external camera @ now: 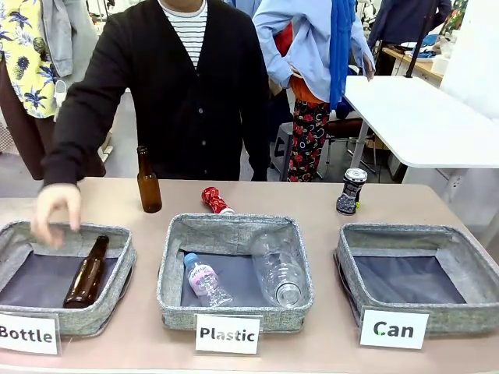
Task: Sort the can waste into the basket.
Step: Pick up the can waste from the table and place it in the right Fabric basket.
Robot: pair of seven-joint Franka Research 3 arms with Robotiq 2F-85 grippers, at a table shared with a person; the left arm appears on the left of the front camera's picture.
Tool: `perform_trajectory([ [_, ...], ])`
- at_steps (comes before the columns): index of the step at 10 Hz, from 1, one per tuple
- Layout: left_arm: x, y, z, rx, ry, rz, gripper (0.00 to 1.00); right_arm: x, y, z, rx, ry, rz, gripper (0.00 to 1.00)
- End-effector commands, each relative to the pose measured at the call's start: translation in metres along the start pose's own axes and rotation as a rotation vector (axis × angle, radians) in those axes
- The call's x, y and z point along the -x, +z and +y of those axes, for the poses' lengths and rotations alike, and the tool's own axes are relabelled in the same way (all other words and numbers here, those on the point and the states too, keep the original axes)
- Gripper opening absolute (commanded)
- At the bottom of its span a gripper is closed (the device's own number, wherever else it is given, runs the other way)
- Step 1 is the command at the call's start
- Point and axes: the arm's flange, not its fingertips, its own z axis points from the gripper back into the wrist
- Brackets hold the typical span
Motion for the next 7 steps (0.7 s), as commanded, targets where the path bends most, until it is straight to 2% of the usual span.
perform_trajectory([
  [1,-0.010,-0.013,-0.016,-0.050,0.003,0.014,1.00,-0.003,-0.001,0.001,-0.026,0.027,-0.015,1.00],
  [4,-0.020,-0.069,-0.056,-0.162,-0.050,0.117,1.00,-0.003,-0.001,0.001,-0.026,0.027,-0.015,1.00],
  [6,-0.016,-0.141,-0.118,-0.289,-0.128,0.272,1.00,-0.003,-0.001,0.001,-0.026,0.027,-0.015,1.00],
  [7,-0.011,-0.169,-0.139,-0.354,-0.166,0.311,1.00,-0.003,-0.001,0.001,-0.026,0.027,-0.015,1.00],
])
